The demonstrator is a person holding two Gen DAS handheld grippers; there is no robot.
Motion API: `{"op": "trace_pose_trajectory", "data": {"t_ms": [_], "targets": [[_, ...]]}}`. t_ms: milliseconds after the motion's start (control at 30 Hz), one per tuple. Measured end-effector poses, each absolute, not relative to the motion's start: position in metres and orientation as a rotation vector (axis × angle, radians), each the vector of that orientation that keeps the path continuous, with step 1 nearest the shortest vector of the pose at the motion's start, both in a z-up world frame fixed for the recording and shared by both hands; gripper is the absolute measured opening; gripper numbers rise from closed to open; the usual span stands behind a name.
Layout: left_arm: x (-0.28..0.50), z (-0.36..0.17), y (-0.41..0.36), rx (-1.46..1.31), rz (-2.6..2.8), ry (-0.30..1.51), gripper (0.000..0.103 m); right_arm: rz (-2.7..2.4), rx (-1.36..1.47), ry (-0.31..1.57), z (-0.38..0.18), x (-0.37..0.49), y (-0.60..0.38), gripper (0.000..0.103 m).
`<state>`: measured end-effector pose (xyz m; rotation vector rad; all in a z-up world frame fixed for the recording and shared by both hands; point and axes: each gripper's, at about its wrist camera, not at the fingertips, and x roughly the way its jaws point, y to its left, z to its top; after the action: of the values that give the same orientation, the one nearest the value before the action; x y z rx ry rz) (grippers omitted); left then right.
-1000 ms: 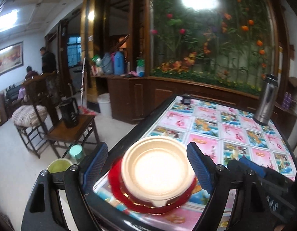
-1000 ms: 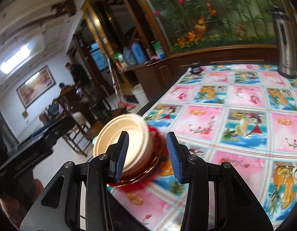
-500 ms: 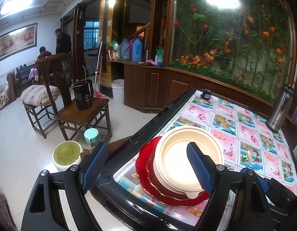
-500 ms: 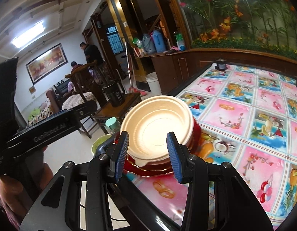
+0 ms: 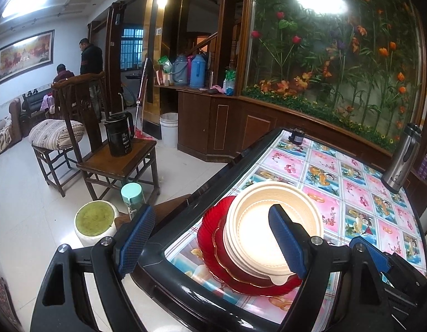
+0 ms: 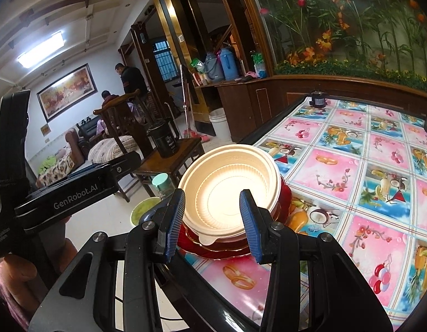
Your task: Organize plates and bowls
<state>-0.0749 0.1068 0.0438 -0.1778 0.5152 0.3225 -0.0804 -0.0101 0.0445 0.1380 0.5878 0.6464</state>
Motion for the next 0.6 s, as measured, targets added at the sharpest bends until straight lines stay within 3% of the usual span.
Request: {"op": "trace_pose_trajectory", "data": {"t_ms": [600], "targets": [[-0.07,0.0379,0.1008,-0.164,0.315,0.553,0.084,0.639,0.167,0.601,0.0427,-0.0767,-0.019,0.041]]}}
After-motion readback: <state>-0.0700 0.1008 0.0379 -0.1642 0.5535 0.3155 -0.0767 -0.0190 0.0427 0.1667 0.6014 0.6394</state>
